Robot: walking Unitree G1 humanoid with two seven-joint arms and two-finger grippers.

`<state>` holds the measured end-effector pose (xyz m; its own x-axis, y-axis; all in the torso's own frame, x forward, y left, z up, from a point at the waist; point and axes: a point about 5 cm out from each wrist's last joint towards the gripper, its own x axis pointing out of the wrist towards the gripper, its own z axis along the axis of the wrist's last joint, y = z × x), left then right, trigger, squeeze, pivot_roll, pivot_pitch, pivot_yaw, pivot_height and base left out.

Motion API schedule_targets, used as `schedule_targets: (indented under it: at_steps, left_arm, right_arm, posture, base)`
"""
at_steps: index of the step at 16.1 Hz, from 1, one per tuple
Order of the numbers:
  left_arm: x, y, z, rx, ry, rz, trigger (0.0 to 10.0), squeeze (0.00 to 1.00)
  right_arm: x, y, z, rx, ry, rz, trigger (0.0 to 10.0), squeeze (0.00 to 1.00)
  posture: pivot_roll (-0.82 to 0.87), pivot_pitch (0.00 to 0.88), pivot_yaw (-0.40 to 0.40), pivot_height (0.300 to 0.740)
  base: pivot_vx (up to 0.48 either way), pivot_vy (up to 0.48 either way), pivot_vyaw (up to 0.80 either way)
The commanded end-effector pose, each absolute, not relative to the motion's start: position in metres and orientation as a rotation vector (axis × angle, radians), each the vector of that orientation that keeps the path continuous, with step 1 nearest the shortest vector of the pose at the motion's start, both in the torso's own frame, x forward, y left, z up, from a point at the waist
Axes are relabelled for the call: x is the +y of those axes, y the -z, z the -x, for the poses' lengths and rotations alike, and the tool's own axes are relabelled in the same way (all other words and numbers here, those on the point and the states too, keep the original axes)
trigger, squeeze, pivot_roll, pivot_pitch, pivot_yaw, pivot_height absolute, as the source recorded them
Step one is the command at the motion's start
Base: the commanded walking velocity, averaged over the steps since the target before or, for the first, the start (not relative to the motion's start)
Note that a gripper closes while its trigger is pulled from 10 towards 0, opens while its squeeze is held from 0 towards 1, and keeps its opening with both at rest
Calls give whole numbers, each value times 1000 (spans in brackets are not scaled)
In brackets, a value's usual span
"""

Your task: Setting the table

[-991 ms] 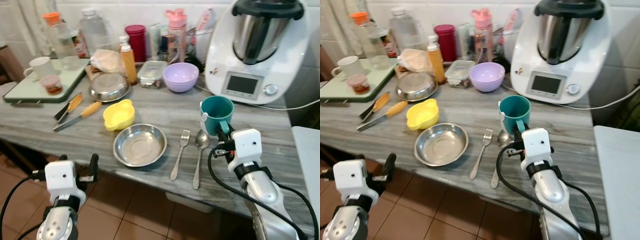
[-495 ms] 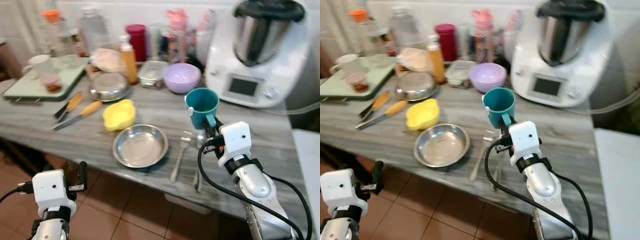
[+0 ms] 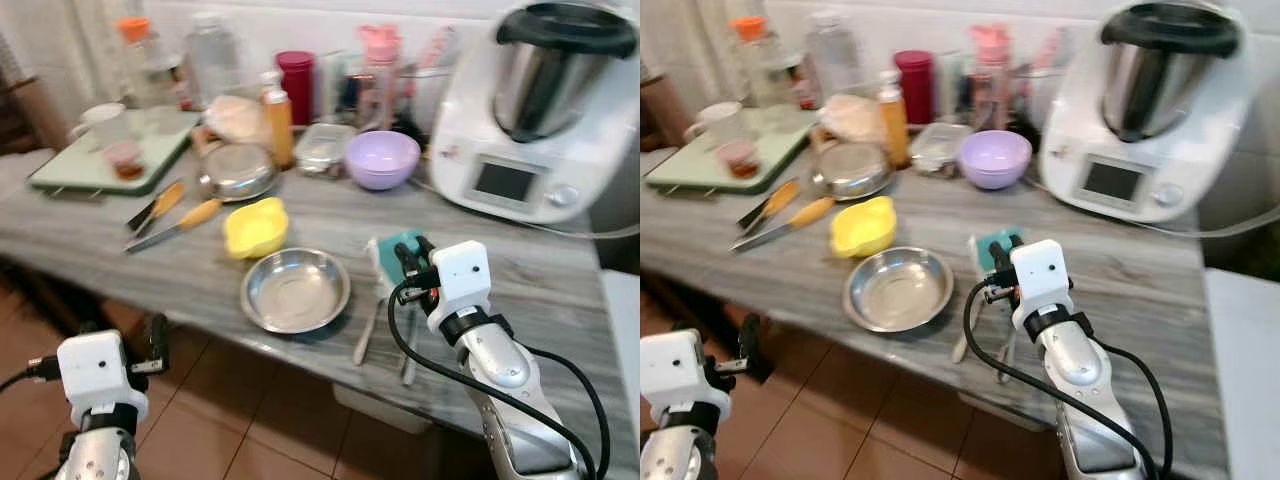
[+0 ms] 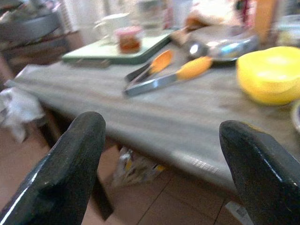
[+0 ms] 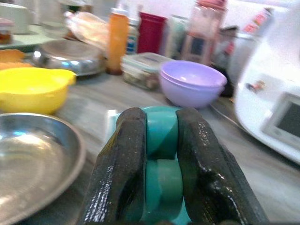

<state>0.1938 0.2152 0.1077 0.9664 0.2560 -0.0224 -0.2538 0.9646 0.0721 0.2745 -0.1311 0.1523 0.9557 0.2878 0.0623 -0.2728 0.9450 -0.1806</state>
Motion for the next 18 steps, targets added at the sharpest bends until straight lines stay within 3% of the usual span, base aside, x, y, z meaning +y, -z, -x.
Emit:
schedule_targets:
  at_steps: [1, 4, 9, 14, 18]
  left_arm:
    - [217, -107, -200, 40, -253, -59, 10000, 0]
    - [214, -111, -206, 31, -230, -51, 10000, 0]
    - [212, -110, -208, 40, -210, -52, 10000, 0]
    - [210, -118, -219, 10, -191, -64, 10000, 0]
    - [209, -126, -230, -26, -195, -61, 10000, 0]
  right_arm:
    - [-133, -155, -276, -99, -268, 163, 10000, 0]
    - [-133, -155, -276, -101, -258, 162, 10000, 0]
    - [-135, -154, -276, -103, -242, 169, 10000, 0]
    - [-131, -175, -305, -184, -248, 187, 10000, 0]
    - [-108, -188, -333, -260, -342, 216, 10000, 0]
  posture:
    - [-125, 10, 56, 740]
    - [-133, 14, 64, 740]
    - [-139, 18, 72, 740]
    - [-138, 23, 82, 740]
    - [-126, 23, 86, 740]
  base:
    - [0, 0, -744]
    - [0, 0, -583]
    - [0, 0, 0]
    - [0, 0, 0]
    - [0, 0, 0]
